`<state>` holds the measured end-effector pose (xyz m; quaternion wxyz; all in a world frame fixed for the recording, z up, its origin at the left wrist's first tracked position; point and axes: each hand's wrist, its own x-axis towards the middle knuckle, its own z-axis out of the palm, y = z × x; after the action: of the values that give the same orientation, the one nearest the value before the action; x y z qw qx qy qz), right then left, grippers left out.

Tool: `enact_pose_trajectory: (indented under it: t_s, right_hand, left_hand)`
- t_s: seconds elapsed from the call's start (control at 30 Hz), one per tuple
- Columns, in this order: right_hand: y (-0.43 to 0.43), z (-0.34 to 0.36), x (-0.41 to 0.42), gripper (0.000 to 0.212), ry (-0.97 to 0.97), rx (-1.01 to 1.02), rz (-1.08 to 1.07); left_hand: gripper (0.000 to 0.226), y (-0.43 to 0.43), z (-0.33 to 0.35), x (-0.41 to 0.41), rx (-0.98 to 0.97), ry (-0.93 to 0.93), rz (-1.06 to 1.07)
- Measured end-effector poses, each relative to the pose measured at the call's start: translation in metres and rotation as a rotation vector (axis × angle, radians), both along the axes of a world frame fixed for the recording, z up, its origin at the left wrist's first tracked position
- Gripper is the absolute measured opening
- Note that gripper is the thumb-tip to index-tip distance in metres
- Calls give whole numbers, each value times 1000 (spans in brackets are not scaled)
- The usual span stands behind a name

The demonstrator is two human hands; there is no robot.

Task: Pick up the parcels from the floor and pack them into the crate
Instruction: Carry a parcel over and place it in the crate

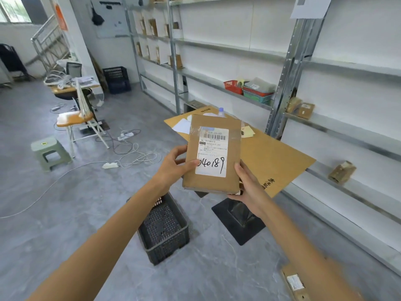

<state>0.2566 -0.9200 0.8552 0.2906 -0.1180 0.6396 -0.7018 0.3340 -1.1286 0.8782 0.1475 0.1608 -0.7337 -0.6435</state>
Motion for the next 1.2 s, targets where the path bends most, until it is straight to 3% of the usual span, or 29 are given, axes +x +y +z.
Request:
enact_pose_trajectory:
  t_s: [0.23, 0.53, 0.8, 1.07, 1.2]
  right_hand:
    - [-48, -19, -20, 56, -46, 16, 24]
    - [-149, -36, -23, 58, -102, 36, -98]
    - [-274, -51, 10, 58, -171, 32, -229]
    - [-358, -68, 28, 57, -196, 67, -227]
    - [-392, -76, 16, 68, -197, 79, -230]
  left_hand:
    - [54, -55, -21, -26, 22, -31, -35]
    - [57, -162, -39, -52, 65, -65, -151]
    - [51, -286, -36, -35, 40, -108, -262]
    - [46, -373, -47, -20, 85, -159, -296]
    - [46, -406, -57, -38, 78, -200, -303]
